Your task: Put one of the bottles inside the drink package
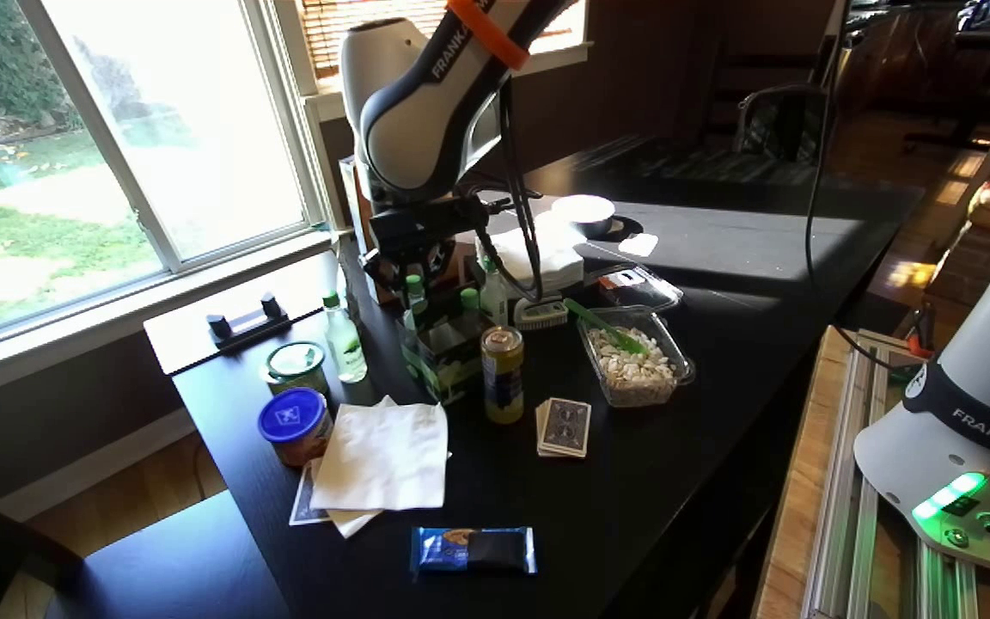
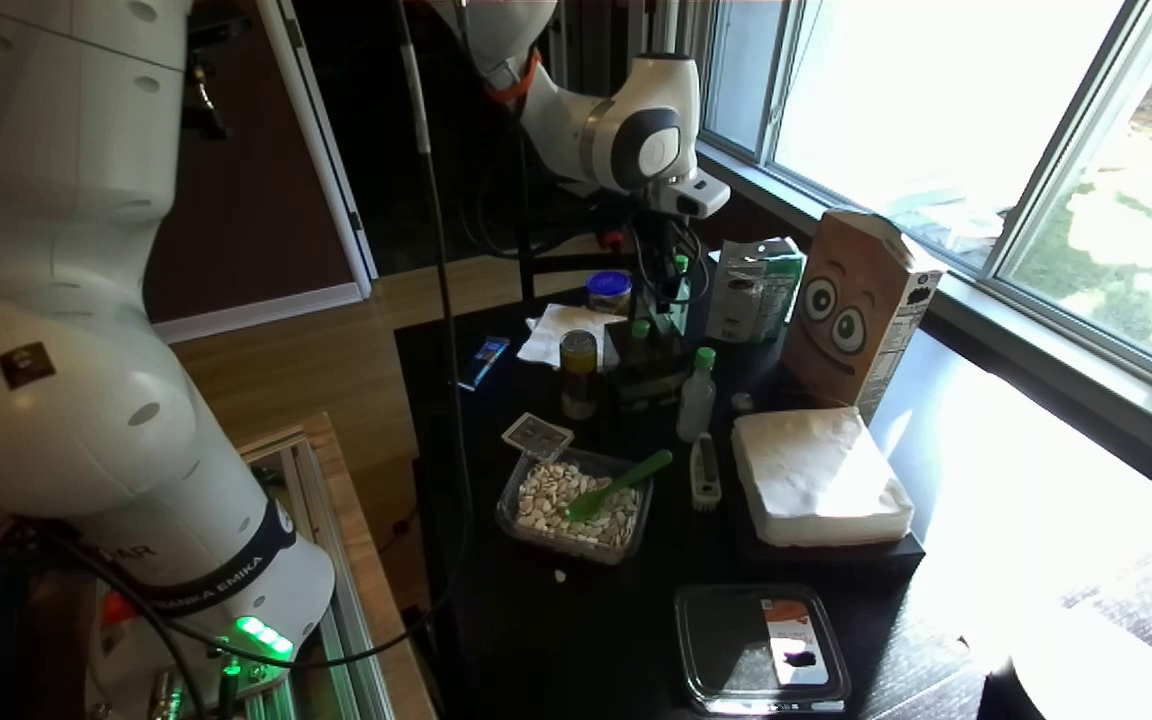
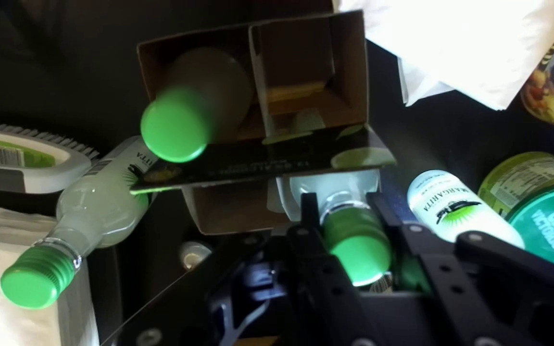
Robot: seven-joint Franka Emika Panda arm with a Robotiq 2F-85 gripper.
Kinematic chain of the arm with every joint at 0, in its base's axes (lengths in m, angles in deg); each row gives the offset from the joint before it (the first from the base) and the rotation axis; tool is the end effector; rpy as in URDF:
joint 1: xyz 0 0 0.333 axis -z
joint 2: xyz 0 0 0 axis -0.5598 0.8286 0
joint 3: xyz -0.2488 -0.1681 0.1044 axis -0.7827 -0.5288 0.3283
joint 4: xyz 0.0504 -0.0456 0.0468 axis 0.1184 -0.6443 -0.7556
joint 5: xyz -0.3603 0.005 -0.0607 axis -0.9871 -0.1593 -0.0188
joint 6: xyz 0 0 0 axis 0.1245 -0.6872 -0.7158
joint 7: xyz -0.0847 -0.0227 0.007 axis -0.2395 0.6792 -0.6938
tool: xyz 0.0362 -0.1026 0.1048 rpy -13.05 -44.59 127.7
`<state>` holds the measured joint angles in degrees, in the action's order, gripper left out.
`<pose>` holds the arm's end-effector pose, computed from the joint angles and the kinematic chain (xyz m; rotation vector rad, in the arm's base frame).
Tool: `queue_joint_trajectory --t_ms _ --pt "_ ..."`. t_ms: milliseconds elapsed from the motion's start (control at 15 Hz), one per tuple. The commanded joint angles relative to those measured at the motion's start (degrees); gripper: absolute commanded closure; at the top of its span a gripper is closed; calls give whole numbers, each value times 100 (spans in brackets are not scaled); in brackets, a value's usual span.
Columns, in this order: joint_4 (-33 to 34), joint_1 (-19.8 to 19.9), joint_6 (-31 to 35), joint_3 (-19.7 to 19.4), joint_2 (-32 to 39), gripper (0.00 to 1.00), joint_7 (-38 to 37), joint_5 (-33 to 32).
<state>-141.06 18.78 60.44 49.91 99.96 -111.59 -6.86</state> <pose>0.6090 0.1298 0.2145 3.0321 -0.6909 0.1396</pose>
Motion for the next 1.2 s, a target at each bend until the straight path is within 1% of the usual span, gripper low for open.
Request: queue_joint_trajectory --t_ms 0,200,267,333,400,467,800,933,1067,1133 --pt "23 -80 30 -38 66 93 -149 -97" --pt "36 -108 6 -61 110 93 -168 -119" --pt "41 -107 -9 -56 112 80 -164 -109" --pt "43 -97 -31 -42 107 46 -145 -87" --pt "49 -95 -39 -37 101 45 -136 -80" --pt "61 -82 -58 -23 83 39 -117 -58" --pt "86 54 -99 46 -192 4 -10 112" --pt "64 160 -226 119 -461 0 148 209" --pt "-6 274 -292 205 -761 0 388 282" --pt "143 151 -121 92 -391 0 124 82"
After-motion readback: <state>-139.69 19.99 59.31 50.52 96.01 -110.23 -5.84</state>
